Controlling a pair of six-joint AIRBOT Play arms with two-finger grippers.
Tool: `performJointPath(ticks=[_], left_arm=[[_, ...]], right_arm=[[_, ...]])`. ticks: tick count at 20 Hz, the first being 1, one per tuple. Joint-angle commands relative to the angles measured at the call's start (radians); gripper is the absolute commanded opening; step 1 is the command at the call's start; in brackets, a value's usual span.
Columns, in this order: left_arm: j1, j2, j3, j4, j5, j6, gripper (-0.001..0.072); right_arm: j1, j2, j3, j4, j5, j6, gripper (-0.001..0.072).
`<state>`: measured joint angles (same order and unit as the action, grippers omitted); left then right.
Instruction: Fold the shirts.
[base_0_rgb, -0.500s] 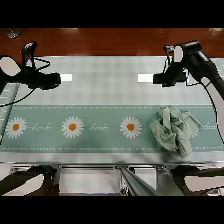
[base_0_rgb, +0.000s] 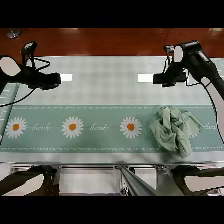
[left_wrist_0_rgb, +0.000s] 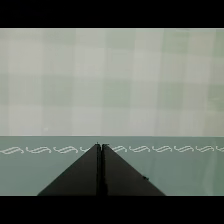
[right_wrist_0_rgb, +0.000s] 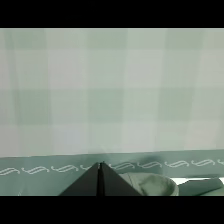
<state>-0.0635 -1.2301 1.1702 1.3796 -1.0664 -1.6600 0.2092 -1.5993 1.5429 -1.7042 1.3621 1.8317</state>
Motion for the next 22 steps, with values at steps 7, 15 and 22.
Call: performJointPath(ticks=[7,15,22], left_arm=[[0.000,-0.002,0.000,-0.015,0.038,0.000,0.0023],[0.018,0.008,0.029,0.112,-0.190,0.130,0.0699],[0.105,0.453,-0.338,-0.171,-0.088,0.157,0.0700]], right_arm=[[0.000,-0.001,0.000,0.000,-0.011,-0.001,0.0034],[-0.010,0.203,-0.032,-0.259,0.195,-0.095,0.0615],[-0.152,0.890,-0.651,-0.253,-0.077,0.212,0.0614]])
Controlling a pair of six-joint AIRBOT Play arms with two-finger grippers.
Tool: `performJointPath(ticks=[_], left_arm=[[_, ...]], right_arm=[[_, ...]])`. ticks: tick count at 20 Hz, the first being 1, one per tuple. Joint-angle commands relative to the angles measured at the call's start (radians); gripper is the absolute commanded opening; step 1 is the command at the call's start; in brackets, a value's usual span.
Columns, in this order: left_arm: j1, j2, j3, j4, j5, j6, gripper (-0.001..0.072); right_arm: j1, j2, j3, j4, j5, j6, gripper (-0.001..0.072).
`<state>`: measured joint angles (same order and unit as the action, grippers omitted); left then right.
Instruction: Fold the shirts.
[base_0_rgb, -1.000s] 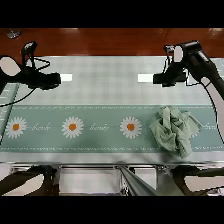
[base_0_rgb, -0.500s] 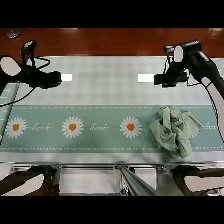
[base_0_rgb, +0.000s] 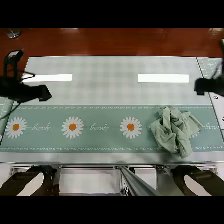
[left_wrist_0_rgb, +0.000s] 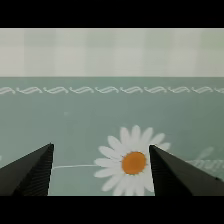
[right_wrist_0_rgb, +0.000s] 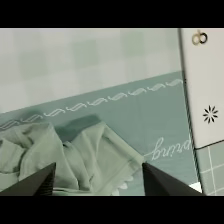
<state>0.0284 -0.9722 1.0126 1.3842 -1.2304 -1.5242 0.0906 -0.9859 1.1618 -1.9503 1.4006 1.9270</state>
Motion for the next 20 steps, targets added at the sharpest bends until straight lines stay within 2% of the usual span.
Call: performJointPath(ticks=[1,3,6,11,13,15,16,17,20], left_arm=[[-0.007,0.292,-0.296,-0.236,0.150,0.020,0.0700],[-0.048,0.415,-0.467,-0.271,0.218,0.014,0.0700],[-0.056,0.432,-0.538,-0.270,0.172,-0.016,0.0700],[-0.056,0.329,-0.535,-0.271,0.220,-0.014,0.0700],[-0.056,0.278,-0.535,-0.271,0.213,-0.013,0.0700],[-0.056,0.230,-0.535,-0.278,0.237,-0.010,0.0700],[-0.056,0.208,-0.531,-0.287,0.251,0.008,0.0700],[-0.056,0.185,-0.517,-0.293,0.255,0.033,0.0699],[-0.051,0.144,-0.402,-0.293,0.237,0.097,0.0699]], right_arm=[[-0.034,0.371,-0.385,0.043,-0.135,0.129,0.0614],[-0.034,0.490,-0.577,0.171,-0.134,0.131,0.0614],[-0.034,0.482,-0.713,0.245,-0.180,0.145,0.0615],[-0.034,0.276,-0.715,0.346,-0.301,0.075,0.0614],[-0.034,0.180,-0.715,0.347,-0.350,0.075,0.0614],[-0.034,0.084,-0.702,0.339,-0.399,0.030,0.0601],[-0.034,0.035,-0.666,0.348,-0.399,0.002,0.0376],[-0.034,-0.003,-0.621,0.385,-0.396,-0.046,0.0024],[-0.034,-0.049,-0.418,0.395,-0.318,-0.121,0.0035]])
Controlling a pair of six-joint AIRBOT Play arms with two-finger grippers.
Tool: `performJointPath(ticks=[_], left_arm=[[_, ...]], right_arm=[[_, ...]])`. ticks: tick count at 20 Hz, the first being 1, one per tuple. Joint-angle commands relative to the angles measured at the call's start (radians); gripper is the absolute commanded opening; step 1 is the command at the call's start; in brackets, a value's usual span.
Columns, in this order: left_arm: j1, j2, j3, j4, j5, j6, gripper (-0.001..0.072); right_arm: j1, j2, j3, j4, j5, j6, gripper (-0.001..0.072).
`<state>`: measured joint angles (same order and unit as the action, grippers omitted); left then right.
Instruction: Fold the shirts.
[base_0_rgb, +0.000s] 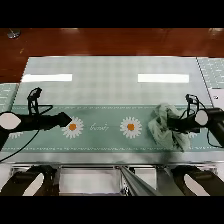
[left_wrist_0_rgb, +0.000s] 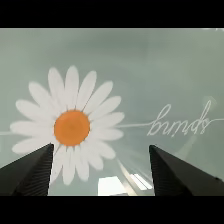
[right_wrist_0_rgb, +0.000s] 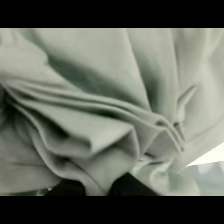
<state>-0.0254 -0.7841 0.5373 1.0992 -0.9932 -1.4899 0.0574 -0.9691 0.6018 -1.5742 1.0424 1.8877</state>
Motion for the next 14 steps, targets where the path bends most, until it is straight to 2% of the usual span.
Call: performJointPath(ticks=[1,2,4,7,8,10,14], left_arm=[[0.009,-0.042,0.131,-0.008,-0.003,0.121,0.0699],[0.019,-0.032,0.179,-0.008,0.006,0.164,0.0699],[0.025,-0.019,0.240,-0.024,0.000,0.169,0.0699],[0.024,-0.014,0.246,-0.090,-0.103,0.169,0.0699],[0.024,-0.014,0.234,-0.106,-0.127,0.169,0.0699],[0.013,-0.010,0.178,-0.117,-0.095,0.170,0.0699],[0.010,-0.004,0.051,-0.166,-0.073,0.173,0.0699]], right_arm=[[0.000,-0.056,0.217,0.022,0.083,-0.099,0.0034],[0.000,-0.033,0.285,0.026,0.109,-0.103,0.0034],[0.000,0.040,0.389,0.056,0.107,-0.109,0.0034],[0.000,0.154,0.568,0.059,0.114,-0.129,0.0035],[0.000,0.184,0.638,0.059,0.103,-0.140,0.0035],[0.000,0.195,0.780,0.062,0.071,-0.148,0.0035],[0.000,0.169,1.037,0.191,0.100,-0.229,0.0035]])
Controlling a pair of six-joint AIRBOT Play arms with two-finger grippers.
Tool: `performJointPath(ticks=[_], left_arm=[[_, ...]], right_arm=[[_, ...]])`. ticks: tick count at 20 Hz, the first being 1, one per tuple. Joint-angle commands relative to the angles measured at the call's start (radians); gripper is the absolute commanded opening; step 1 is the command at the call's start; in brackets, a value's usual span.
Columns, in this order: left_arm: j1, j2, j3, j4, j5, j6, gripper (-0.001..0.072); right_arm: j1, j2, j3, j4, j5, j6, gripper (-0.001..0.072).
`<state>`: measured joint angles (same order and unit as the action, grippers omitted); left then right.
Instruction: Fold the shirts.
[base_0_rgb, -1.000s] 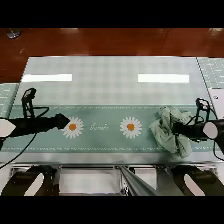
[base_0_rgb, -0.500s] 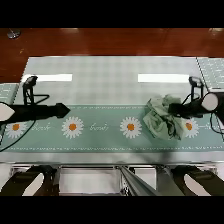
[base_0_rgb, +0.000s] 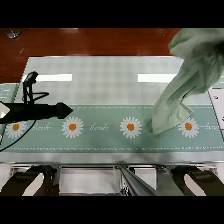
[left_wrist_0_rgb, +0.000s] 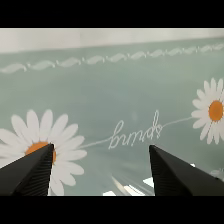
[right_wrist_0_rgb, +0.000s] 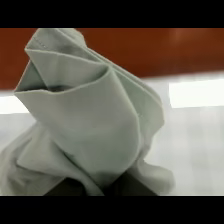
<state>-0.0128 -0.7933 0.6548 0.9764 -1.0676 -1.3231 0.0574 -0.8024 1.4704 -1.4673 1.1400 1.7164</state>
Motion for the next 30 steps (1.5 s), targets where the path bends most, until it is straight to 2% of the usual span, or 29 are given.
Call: performJointPath(ticks=[1,6,9,11,13,15,18,19,22,23,24,25,28,30], left_arm=[[-0.002,0.010,-0.084,-0.046,0.004,0.006,0.0700],[0.001,0.014,-0.098,-0.080,0.074,0.003,0.0700],[0.000,0.014,-0.098,-0.091,0.079,0.003,0.0700],[0.001,0.014,-0.098,-0.090,0.092,0.003,0.0700],[0.001,0.013,-0.098,-0.090,0.093,-0.014,0.0700],[0.001,0.013,-0.098,-0.090,0.096,-0.032,0.0700],[0.027,0.013,-0.098,-0.067,0.094,-0.034,0.0700],[0.053,0.013,-0.097,-0.053,0.074,-0.052,0.0700],[0.163,0.013,-0.098,0.014,-0.008,-0.058,0.0700],[0.201,0.013,-0.098,0.011,-0.019,-0.058,0.0700],[0.225,0.013,-0.098,-0.004,-0.022,-0.058,0.0700],[0.229,0.013,-0.098,-0.020,-0.020,-0.058,0.0700],[0.172,0.013,-0.098,-0.027,-0.011,-0.058,0.0702],[0.133,0.013,-0.098,-0.026,-0.069,-0.070,0.0701]], right_arm=[[0.000,-0.001,0.209,0.118,-0.012,-0.075,0.0035],[0.001,-0.094,0.378,0.399,-0.020,-0.212,0.0035],[0.003,-0.165,0.378,0.554,0.118,-0.275,0.0035],[0.078,-0.195,0.306,0.549,0.161,-0.313,0.0035],[0.229,-0.195,0.124,0.520,0.053,-0.314,0.0035],[0.394,-0.199,-0.112,0.444,-0.120,-0.258,0.0035],[0.574,-0.295,-0.388,0.396,-0.435,-0.023,0.0035],[0.627,-0.364,-0.411,0.396,-0.464,0.013,0.0035],[0.701,-0.541,-0.408,0.480,-0.454,0.024,0.0037],[0.700,-0.578,-0.408,0.544,-0.448,0.009,0.0146],[0.692,-0.605,-0.399,0.608,-0.410,-0.060,0.0443],[0.675,-0.624,-0.370,0.626,-0.330,-0.127,0.0583],[0.542,-0.604,-0.234,0.526,-0.044,-0.127,0.0596],[0.411,-0.493,-0.206,0.330,0.049,-0.076,0.0597]])
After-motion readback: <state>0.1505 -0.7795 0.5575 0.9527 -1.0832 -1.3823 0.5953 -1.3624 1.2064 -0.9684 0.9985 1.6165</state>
